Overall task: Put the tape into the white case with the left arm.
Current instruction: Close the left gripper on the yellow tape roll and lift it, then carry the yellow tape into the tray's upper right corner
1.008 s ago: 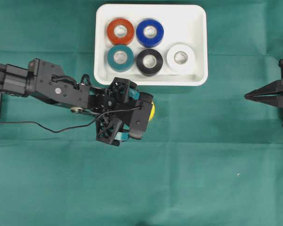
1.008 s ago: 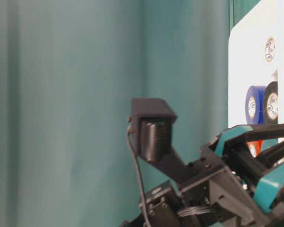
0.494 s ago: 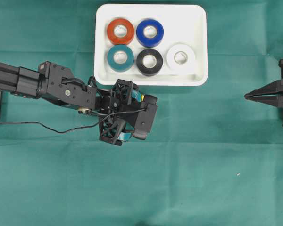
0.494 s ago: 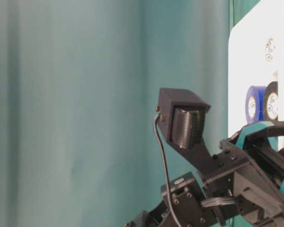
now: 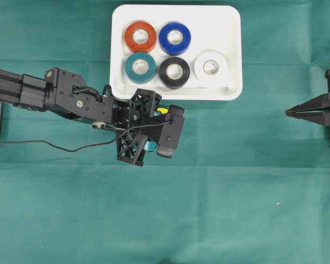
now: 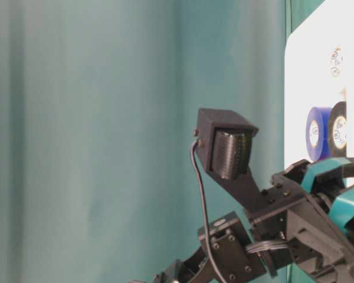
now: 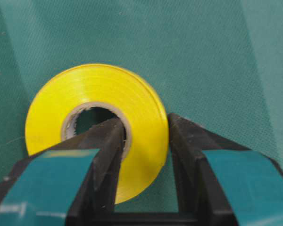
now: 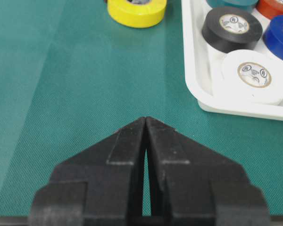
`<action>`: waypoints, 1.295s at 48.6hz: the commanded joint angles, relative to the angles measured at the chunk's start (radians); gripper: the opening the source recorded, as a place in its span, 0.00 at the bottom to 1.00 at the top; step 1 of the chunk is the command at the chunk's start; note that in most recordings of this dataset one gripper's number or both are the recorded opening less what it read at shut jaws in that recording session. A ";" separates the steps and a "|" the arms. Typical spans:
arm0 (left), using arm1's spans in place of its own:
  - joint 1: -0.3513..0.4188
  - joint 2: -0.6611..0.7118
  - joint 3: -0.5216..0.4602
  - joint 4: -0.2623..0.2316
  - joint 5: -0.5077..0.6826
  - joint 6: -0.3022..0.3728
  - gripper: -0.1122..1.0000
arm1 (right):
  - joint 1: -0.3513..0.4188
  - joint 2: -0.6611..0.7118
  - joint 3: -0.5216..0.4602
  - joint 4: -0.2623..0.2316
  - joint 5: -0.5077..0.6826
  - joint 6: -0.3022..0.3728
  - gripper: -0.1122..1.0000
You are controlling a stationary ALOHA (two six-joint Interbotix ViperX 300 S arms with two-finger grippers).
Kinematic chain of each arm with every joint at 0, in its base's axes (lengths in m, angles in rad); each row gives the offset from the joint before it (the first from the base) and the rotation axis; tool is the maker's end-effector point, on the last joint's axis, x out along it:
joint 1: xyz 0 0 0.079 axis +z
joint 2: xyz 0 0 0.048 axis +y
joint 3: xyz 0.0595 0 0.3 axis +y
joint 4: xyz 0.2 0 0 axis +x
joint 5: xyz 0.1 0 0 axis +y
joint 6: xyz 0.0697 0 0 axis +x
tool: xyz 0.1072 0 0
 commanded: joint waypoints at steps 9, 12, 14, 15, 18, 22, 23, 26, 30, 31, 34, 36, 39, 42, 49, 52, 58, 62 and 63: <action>-0.011 -0.089 -0.020 0.002 0.034 -0.003 0.33 | -0.002 0.006 -0.011 0.000 -0.011 0.002 0.02; -0.015 -0.115 -0.026 0.002 0.064 -0.003 0.33 | -0.002 0.006 -0.011 0.000 -0.011 0.002 0.02; -0.017 -0.133 -0.032 0.002 0.086 -0.003 0.33 | 0.000 0.006 -0.011 0.000 -0.011 0.002 0.02; -0.020 -0.143 -0.035 0.002 0.098 -0.003 0.33 | 0.000 0.006 -0.011 0.000 -0.011 0.002 0.02; -0.023 -0.170 -0.044 0.002 0.130 -0.003 0.33 | -0.002 0.006 -0.011 0.000 -0.011 0.002 0.02; -0.023 -0.202 -0.057 0.002 0.167 -0.003 0.33 | 0.000 0.006 -0.011 0.000 -0.011 0.002 0.02; -0.023 -0.210 -0.058 0.002 0.173 -0.002 0.33 | 0.000 0.006 -0.009 0.000 -0.011 0.002 0.02; -0.023 -0.221 -0.060 0.003 0.186 0.002 0.33 | 0.000 0.006 -0.011 0.000 -0.011 0.002 0.02; -0.014 -0.222 -0.063 0.003 0.186 0.006 0.33 | -0.002 0.006 -0.011 0.000 -0.011 0.002 0.02; -0.008 -0.219 -0.064 0.003 0.186 0.009 0.33 | 0.000 0.006 -0.011 0.000 -0.011 0.002 0.02; 0.011 -0.213 -0.067 0.003 0.186 0.026 0.33 | 0.000 0.006 -0.011 0.000 -0.011 0.002 0.02; 0.026 -0.207 -0.071 0.003 0.183 0.040 0.33 | 0.000 0.006 -0.011 0.000 -0.011 0.002 0.02; 0.052 -0.193 -0.080 0.005 0.172 0.064 0.33 | -0.002 0.006 -0.011 0.000 -0.011 0.002 0.02; 0.083 -0.173 -0.100 0.005 0.155 0.097 0.33 | -0.002 0.006 -0.011 0.000 -0.011 0.002 0.02; 0.161 -0.117 -0.147 0.003 0.123 0.160 0.33 | 0.000 0.006 -0.011 0.000 -0.011 0.002 0.02; 0.196 -0.089 -0.172 0.005 0.115 0.179 0.33 | -0.002 0.006 -0.011 0.000 -0.011 0.002 0.02; 0.244 -0.040 -0.225 0.005 0.101 0.195 0.33 | 0.000 0.006 -0.011 0.000 -0.011 0.002 0.02; 0.268 -0.011 -0.265 0.003 0.097 0.196 0.33 | 0.000 0.006 -0.011 0.000 -0.011 0.002 0.02; 0.275 -0.005 -0.275 0.003 0.097 0.198 0.33 | -0.002 0.006 -0.011 0.000 -0.011 0.002 0.02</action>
